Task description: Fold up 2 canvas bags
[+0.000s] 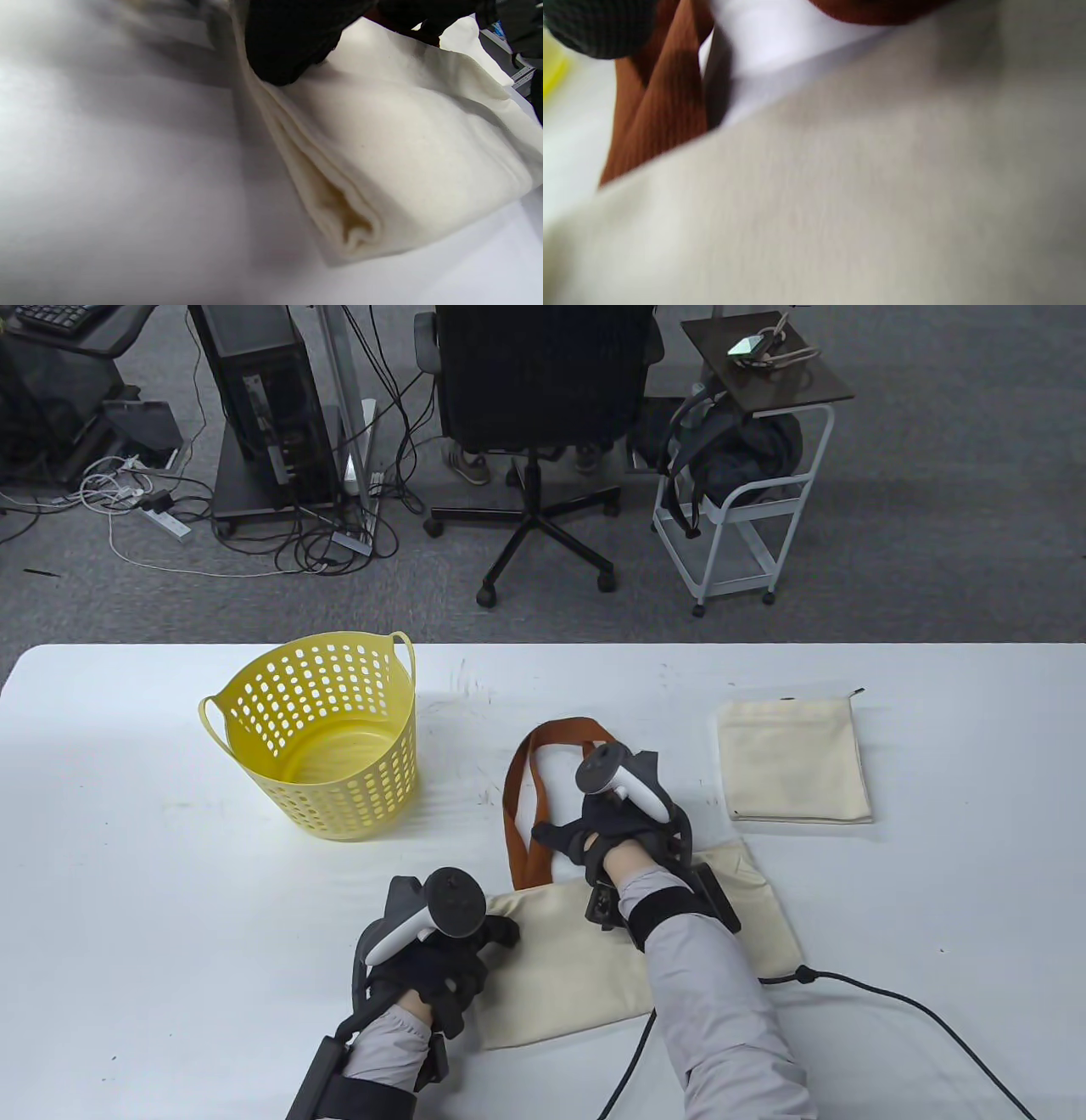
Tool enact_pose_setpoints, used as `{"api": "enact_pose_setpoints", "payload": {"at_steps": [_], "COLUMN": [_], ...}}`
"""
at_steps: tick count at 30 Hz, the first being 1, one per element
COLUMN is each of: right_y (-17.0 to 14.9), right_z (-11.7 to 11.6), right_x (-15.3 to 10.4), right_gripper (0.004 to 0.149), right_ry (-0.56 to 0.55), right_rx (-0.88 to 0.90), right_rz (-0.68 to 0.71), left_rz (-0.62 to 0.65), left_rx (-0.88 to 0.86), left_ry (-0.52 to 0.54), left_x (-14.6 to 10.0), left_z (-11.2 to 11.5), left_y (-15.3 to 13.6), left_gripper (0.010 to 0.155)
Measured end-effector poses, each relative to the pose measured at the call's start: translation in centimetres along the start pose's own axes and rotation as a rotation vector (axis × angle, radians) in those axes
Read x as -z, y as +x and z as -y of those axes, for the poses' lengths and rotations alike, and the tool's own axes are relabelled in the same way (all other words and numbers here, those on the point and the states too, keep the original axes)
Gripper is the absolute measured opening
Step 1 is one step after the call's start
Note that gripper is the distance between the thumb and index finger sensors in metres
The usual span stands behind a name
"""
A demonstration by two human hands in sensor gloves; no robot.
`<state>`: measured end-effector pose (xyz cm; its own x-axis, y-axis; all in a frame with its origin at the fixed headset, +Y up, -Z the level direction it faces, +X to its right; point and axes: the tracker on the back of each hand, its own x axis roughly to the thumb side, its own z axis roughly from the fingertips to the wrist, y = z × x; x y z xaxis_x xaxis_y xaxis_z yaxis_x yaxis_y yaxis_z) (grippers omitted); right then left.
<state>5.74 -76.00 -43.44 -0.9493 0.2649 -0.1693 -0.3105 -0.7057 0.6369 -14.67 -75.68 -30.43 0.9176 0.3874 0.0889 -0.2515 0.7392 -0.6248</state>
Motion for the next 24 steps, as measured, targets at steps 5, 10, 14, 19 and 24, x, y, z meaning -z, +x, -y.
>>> {"api": "enact_pose_setpoints", "payload": {"at_steps": [5, 10, 14, 19, 24], "right_y": [1.1, 1.7, 2.2, 2.5, 1.6], "right_z": [-1.9, -3.2, -3.9, -3.4, -2.0], "right_x": [0.0, 0.1, 0.3, 0.2, 0.1], "right_gripper": [0.113, 0.115, 0.117, 0.116, 0.109], "right_ry": [-0.036, -0.091, -0.112, -0.186, -0.25], "right_rx": [0.005, 0.021, -0.044, 0.013, 0.099], "right_rz": [0.009, 0.008, -0.019, 0.008, -0.038], "left_rz": [0.0, -0.001, -0.004, -0.012, -0.011], "left_rx": [-0.004, -0.005, -0.005, 0.007, 0.006], "left_ry": [0.001, 0.003, 0.004, 0.013, 0.015], "left_x": [0.0, 0.0, 0.0, 0.0, 0.0], "left_z": [0.0, 0.0, 0.0, -0.1, 0.0], "left_y": [-0.1, -0.1, -0.1, -0.1, -0.2], "left_gripper": [0.063, 0.063, 0.063, 0.063, 0.063]}}
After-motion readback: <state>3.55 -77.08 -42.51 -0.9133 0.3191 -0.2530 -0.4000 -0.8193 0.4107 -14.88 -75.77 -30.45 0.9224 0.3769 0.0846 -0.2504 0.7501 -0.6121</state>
